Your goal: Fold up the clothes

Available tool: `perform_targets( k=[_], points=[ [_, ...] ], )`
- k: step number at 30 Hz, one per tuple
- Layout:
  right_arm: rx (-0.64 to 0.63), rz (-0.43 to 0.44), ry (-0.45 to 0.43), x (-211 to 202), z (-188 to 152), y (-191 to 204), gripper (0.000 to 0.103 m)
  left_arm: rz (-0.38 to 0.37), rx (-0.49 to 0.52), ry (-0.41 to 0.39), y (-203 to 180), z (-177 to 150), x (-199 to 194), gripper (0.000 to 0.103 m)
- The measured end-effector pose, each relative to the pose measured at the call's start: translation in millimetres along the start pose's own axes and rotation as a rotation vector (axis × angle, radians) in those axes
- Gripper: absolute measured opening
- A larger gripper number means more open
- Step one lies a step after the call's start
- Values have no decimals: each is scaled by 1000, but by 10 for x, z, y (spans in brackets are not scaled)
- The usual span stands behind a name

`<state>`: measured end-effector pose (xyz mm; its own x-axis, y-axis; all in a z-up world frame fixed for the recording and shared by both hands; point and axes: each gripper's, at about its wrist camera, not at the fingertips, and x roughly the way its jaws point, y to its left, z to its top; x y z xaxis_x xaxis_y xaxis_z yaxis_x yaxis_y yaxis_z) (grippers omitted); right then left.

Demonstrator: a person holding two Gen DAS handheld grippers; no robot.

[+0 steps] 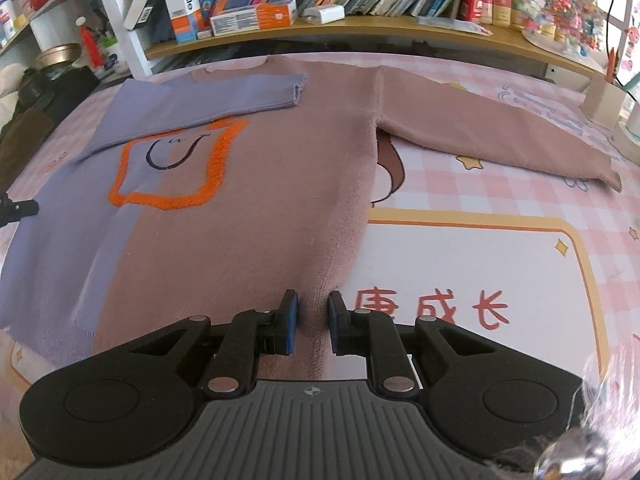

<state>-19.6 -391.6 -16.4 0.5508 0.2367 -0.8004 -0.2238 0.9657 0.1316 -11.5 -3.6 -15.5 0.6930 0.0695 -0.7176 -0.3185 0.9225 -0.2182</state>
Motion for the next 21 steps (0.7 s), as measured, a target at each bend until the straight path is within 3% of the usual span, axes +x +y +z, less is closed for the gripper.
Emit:
perform_targets(
  k=[21],
  points=[
    [23,-63,-11,-5,-36,76,15,-16,28,35,56,-47,79,5]
  ],
)
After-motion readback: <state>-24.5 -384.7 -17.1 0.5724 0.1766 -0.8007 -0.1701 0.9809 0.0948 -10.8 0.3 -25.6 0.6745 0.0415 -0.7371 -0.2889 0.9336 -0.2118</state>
